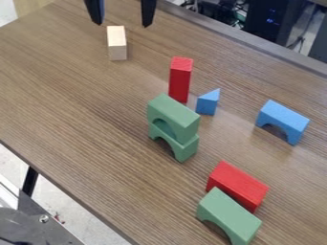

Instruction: Put wood rectangle on top of green arch

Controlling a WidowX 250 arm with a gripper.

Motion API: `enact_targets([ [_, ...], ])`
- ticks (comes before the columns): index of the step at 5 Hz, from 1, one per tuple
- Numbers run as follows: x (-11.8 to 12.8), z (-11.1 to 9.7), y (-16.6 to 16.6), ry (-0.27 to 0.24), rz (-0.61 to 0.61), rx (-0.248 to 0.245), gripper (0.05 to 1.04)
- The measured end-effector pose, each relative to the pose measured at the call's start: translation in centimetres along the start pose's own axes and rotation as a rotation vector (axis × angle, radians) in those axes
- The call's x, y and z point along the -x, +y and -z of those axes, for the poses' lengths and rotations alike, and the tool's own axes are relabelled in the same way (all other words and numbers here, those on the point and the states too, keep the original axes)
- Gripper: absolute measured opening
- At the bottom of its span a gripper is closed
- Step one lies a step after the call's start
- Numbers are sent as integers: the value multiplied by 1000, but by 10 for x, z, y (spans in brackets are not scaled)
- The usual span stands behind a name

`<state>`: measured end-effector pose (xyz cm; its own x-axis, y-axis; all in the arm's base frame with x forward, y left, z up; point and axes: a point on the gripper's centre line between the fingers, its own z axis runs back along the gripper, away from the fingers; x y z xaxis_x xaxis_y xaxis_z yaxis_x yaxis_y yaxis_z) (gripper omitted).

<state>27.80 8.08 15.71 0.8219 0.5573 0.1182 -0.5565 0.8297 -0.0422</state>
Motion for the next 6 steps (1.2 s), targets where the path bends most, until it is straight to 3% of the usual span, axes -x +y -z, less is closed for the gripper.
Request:
enact_targets([
  [1, 3, 8, 1, 29, 0, -9, 998],
  [3, -19, 38, 8, -7, 22, -26, 998],
  [4, -30, 57, 15, -2, 8, -36, 998],
  [6, -63, 69, 29, -35, 6, -37, 998],
])
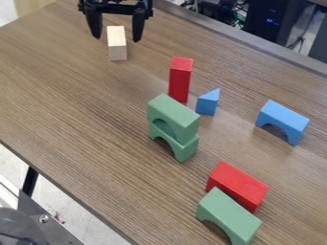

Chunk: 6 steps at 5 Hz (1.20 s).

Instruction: Put wood rectangle on top of green arch

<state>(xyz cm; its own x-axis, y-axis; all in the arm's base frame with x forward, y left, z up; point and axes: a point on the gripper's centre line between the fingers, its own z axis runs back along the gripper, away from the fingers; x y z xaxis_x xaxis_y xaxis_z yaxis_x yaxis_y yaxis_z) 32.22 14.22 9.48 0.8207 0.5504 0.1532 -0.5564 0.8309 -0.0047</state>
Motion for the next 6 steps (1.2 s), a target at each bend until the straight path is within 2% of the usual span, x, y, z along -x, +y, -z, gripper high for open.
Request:
enact_targets([
  [3, -29, 21, 0, -13, 0, 54, 998],
  [6, -51, 36, 5, -1, -11, -8, 998],
])
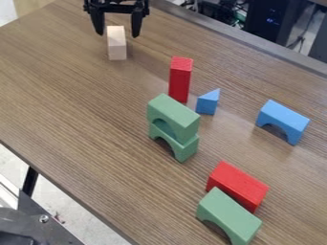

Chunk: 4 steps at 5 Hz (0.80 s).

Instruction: Put wood rectangle on top of green arch

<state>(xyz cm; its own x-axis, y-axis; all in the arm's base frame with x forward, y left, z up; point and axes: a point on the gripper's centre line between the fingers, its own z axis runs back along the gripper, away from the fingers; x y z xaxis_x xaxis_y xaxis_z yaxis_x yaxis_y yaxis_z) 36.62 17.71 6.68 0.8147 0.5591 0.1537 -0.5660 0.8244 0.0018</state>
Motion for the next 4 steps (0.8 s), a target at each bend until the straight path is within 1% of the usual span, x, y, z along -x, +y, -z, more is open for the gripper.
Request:
enact_targets([
  [3, -6, 20, 0, 32, -27, -6, 998],
  [4, -5, 30, 1, 57, -37, -22, 955],
])
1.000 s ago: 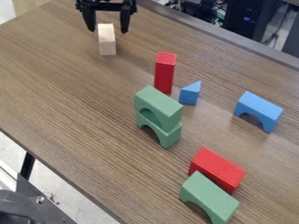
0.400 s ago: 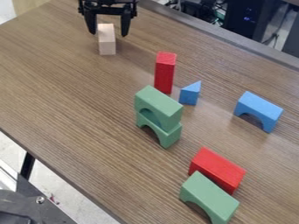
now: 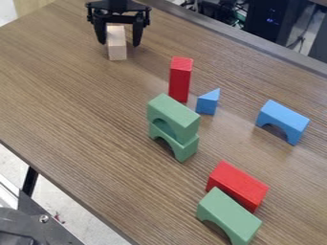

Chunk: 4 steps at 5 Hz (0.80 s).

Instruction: Put wood rectangle on top of green arch

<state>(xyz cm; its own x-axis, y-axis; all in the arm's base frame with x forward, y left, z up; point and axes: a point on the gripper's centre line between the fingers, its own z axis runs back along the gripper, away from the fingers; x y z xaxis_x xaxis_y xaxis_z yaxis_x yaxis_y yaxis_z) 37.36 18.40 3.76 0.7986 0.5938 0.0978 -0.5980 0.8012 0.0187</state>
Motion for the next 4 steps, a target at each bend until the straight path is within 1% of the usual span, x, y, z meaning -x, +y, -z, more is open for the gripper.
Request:
enact_targets([
  [1, -4, 1, 3, -15, -52, 21, 675],
  [2, -4, 2, 6, -10, -72, 27, 581],
  [3, -3, -20, 0, -30, -147, 74, 581],
  [4, 1, -60, -3, -46, -250, 119, 581],
])
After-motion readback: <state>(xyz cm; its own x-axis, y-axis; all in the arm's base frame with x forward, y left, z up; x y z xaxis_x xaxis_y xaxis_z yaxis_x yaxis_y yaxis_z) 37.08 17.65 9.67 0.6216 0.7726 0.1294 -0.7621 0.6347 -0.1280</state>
